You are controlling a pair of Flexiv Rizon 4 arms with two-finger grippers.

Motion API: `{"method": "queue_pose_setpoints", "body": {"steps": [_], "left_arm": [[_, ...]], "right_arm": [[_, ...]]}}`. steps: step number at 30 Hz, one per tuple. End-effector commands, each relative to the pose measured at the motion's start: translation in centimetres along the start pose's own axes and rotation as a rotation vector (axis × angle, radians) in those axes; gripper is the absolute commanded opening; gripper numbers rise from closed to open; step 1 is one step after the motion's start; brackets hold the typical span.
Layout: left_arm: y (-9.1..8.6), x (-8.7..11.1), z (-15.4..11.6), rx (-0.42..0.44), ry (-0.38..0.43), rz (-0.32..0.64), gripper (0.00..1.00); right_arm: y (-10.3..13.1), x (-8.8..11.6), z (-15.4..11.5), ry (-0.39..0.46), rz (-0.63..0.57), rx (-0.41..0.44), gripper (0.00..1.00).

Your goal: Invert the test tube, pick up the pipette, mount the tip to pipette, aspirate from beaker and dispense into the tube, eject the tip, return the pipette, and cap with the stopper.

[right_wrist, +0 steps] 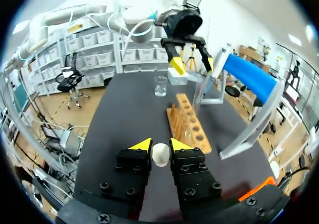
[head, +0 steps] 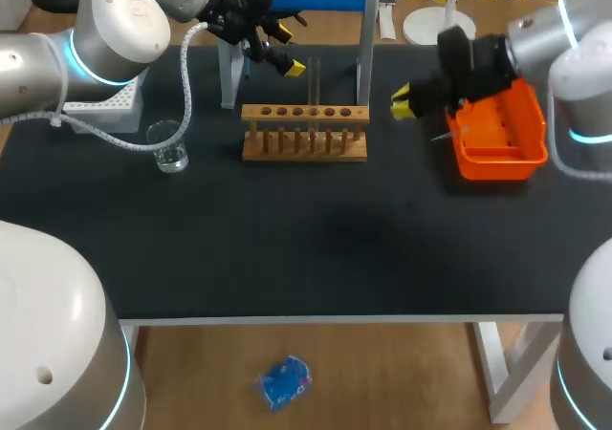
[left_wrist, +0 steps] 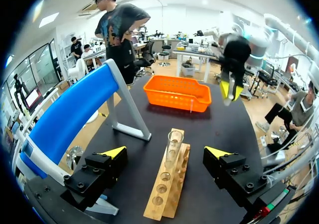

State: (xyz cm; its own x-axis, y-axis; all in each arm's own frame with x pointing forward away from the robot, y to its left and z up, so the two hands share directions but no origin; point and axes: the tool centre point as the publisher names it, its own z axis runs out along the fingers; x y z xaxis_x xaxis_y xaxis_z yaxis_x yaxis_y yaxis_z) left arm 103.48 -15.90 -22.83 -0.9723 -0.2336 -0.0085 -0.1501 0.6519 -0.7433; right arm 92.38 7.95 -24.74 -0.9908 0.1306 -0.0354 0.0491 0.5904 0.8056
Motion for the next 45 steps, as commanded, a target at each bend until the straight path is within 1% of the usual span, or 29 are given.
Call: {"method": "queue_pose_setpoints", "body": {"steps": [1,18,21,28,30,32,35,37,45], "left_arm": [[0.1,0.0,0.1,0.005,0.000,0.002,1.00],[0.1,0.0,0.1,0.005,0.000,0.002,1.00],[0.1,0.0,0.1,0.005,0.000,0.002,1.00],[0.1,0.0,0.1,0.005,0.000,0.002,1.00],[0.1,0.0,0.1,0.005,0.000,0.002,1.00],[0.1,0.0,0.1,0.005,0.000,0.002,1.00],[0.1,0.0,0.1,0.005,0.000,0.002,1.00],[0.1,0.0,0.1,0.005,0.000,0.002,1.00],[0.1,0.0,0.1,0.005,0.000,0.002,1.00]], "right_arm": [[1.3,-0.6,-0.7,0.131,-0.007,0.019,0.00],[1.3,-0.6,-0.7,0.131,-0.007,0.019,0.00],[1.9,-1.6,-0.1,0.148,-0.037,0.017,0.00],[4.1,-3.9,1.0,0.177,-0.102,0.030,0.00],[4.7,-4.5,1.3,0.187,-0.113,0.017,0.00],[5.2,-5.0,1.6,0.185,-0.119,0.026,0.00],[6.1,-5.9,2.2,0.190,-0.130,0.015,0.00],[6.7,-6.6,2.8,0.194,-0.130,-0.004,0.00],[8.6,-8.4,4.6,0.203,-0.170,-0.002,0.00]]}}
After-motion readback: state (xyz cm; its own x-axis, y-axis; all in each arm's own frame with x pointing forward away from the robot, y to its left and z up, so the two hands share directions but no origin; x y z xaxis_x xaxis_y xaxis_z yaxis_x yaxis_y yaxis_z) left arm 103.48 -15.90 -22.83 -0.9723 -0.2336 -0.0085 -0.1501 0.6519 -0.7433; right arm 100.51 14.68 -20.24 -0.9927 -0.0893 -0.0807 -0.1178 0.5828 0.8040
